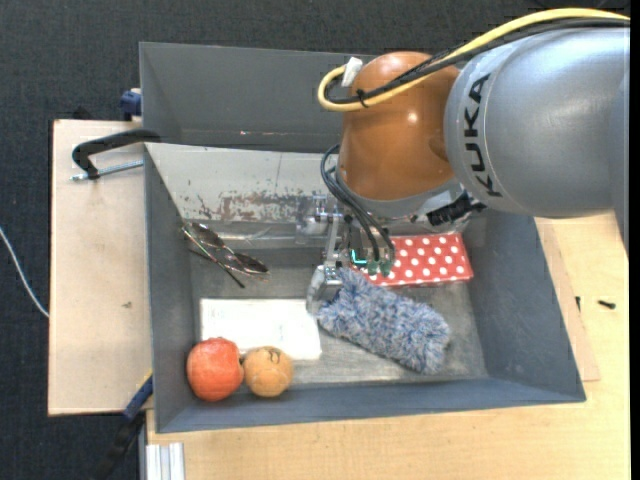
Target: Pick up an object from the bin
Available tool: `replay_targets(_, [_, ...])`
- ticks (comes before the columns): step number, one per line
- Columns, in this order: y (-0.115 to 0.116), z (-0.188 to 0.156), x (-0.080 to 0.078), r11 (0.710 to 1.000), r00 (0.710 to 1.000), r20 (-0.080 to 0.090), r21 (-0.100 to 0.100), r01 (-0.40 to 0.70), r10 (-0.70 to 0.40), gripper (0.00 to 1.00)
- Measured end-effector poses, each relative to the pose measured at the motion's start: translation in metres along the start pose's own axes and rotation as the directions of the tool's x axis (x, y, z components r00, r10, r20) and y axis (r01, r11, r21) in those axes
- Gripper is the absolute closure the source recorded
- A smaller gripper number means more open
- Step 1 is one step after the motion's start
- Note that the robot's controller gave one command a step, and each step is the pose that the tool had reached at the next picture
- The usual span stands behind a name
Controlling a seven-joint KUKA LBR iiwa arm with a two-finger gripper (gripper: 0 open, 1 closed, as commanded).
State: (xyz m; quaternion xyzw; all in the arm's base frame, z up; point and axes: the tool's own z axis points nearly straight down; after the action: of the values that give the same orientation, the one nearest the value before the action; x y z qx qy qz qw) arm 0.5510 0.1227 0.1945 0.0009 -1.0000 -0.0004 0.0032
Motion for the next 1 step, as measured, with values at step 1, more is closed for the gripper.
replay_targets(1, [-0.0005,-0.0036,-0.0017,1.000,1.000,0.007,-0.001,-0.001,0.001,0.00])
